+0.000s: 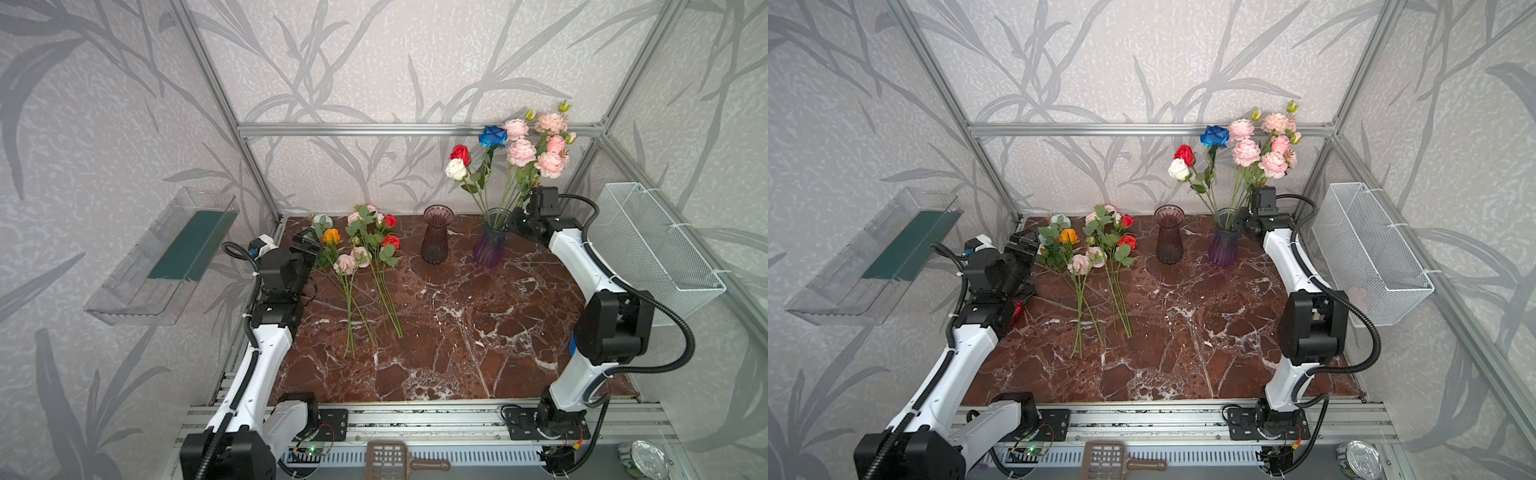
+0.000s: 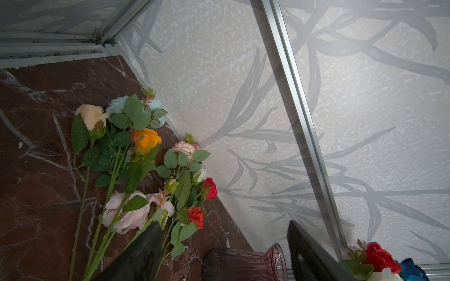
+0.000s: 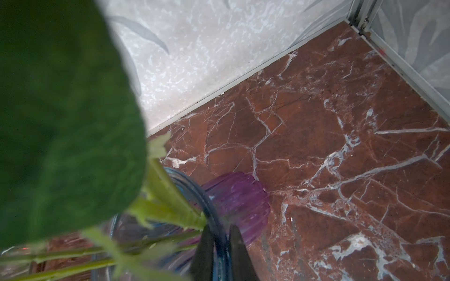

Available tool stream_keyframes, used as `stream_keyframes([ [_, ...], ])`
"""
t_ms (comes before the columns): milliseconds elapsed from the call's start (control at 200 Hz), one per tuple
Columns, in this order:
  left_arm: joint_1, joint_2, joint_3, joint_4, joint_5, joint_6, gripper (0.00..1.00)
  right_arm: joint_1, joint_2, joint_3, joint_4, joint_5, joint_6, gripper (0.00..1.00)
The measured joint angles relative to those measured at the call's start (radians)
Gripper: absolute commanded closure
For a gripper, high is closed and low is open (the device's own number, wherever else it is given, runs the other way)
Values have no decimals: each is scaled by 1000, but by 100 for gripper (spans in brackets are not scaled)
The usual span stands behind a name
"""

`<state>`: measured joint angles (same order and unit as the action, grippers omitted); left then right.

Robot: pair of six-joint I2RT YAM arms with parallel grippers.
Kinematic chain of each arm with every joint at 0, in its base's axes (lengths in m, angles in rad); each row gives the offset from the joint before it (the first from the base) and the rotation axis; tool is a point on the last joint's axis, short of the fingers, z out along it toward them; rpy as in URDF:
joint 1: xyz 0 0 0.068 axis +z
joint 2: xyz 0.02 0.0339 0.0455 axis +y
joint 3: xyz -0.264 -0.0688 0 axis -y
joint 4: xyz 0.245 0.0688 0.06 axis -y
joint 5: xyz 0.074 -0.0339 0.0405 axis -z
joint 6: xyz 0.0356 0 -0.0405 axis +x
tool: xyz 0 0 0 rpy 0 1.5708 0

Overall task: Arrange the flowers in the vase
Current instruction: 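Slide the purple vase with the right gripper farther from the robot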

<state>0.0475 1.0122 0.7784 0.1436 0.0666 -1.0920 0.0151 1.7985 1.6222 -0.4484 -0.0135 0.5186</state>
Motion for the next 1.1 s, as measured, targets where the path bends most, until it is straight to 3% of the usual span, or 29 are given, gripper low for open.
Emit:
stream_keyframes([
  [200, 2, 0, 0, 0, 7, 10, 19, -42, 39, 45, -10, -31, -1, 100],
  [435, 2, 0, 0, 0, 15, 13, 19, -47, 63, 76, -23, -48, -8, 76],
  [905, 7, 7, 0, 6, 34, 15, 19, -47, 71, 77, -14, -50, -13, 65],
  [1100, 7, 11, 0, 9, 50, 18, 19, -47, -16, 6, -12, -48, -2, 63],
])
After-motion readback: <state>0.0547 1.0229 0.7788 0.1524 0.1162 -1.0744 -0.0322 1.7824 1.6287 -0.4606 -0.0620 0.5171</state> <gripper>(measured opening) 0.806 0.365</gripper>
